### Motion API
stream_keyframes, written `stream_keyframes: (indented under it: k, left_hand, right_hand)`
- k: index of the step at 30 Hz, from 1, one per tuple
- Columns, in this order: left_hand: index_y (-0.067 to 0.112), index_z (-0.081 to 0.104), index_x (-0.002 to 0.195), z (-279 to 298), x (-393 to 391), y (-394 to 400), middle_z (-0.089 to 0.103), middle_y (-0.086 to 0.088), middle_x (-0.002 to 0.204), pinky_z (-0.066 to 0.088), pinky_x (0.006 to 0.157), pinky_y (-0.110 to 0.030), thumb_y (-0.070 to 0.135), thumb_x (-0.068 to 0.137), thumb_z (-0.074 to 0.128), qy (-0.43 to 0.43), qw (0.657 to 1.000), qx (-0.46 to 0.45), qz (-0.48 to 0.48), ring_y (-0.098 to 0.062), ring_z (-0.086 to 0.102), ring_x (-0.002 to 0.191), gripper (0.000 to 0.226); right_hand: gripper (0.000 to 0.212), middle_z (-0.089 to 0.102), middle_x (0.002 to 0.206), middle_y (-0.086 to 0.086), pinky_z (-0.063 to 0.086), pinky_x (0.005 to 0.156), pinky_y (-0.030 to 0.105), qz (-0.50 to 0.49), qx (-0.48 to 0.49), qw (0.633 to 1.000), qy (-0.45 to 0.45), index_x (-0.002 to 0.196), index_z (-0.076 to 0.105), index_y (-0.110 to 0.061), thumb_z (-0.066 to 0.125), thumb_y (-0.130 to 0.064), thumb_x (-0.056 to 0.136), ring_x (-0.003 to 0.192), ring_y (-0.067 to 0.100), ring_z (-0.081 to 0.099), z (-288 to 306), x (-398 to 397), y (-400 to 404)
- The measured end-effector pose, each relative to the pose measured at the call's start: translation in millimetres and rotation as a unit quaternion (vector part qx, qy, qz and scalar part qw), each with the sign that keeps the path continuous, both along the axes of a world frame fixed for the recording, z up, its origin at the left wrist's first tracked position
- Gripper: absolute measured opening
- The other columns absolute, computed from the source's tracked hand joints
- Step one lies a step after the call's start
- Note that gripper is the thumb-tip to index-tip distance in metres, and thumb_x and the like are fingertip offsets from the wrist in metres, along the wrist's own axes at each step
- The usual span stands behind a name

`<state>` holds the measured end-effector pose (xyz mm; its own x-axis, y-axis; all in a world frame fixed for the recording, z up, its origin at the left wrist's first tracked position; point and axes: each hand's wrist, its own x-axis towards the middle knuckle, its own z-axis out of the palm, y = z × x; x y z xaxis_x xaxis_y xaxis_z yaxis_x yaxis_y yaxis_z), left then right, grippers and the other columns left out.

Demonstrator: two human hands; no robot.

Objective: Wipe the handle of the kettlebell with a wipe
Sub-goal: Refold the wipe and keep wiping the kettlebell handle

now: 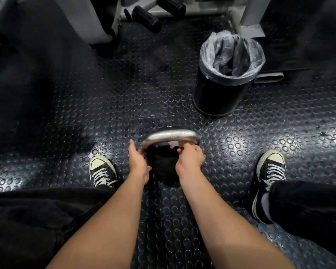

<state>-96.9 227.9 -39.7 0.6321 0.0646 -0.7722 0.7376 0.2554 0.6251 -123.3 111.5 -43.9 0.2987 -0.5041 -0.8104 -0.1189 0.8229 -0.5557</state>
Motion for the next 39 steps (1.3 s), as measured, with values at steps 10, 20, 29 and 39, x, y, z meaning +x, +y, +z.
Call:
stream_keyframes:
  k: [10,20,29,39]
  left_hand:
    - [0.017,0.065,0.126,4,-1,1,0.071,-0.006,0.114,0.053,0.084,-0.039,0.068,0.101,0.027,0.002,1.000,0.000,0.002,-0.021,0.066,0.103,0.069]
    - [0.013,0.063,0.132,5,-2,2,0.069,-0.010,0.124,0.047,0.108,-0.053,0.070,0.101,0.028,-0.003,1.000,-0.009,0.007,-0.026,0.065,0.115,0.073]
    - [0.022,0.066,0.106,1,0,2,0.067,-0.008,0.120,0.042,0.082,-0.040,0.070,0.101,0.027,-0.014,1.000,-0.018,-0.004,-0.018,0.065,0.096,0.062]
    - [0.013,0.063,0.126,4,0,1,0.066,-0.011,0.122,0.050,0.071,-0.037,0.069,0.101,0.029,0.006,0.999,-0.032,0.012,-0.019,0.062,0.096,0.071]
  right_hand:
    - [0.020,0.067,0.078,0.006,0.046,0.060,0.022,-0.008,0.021,0.999,-0.033,0.081,0.061,-0.007,0.058,0.012,0.087,0.062,0.013,0.055,5,-2,-3]
    - [0.022,0.064,0.076,0.006,0.045,0.054,0.021,-0.013,0.045,0.998,-0.038,0.084,0.058,-0.007,0.065,0.013,0.083,0.059,0.012,0.057,-1,-8,-12]
    - [0.034,0.067,0.105,0.012,0.055,0.066,0.031,0.010,-0.027,0.999,0.019,0.120,0.060,-0.001,0.059,0.007,0.087,0.083,0.020,0.065,-14,-30,-66]
    - [0.056,0.069,0.112,-0.004,0.053,0.070,0.027,0.605,-0.433,0.664,0.075,0.141,0.049,-0.028,0.060,-0.004,0.092,0.090,0.015,0.068,26,31,-147]
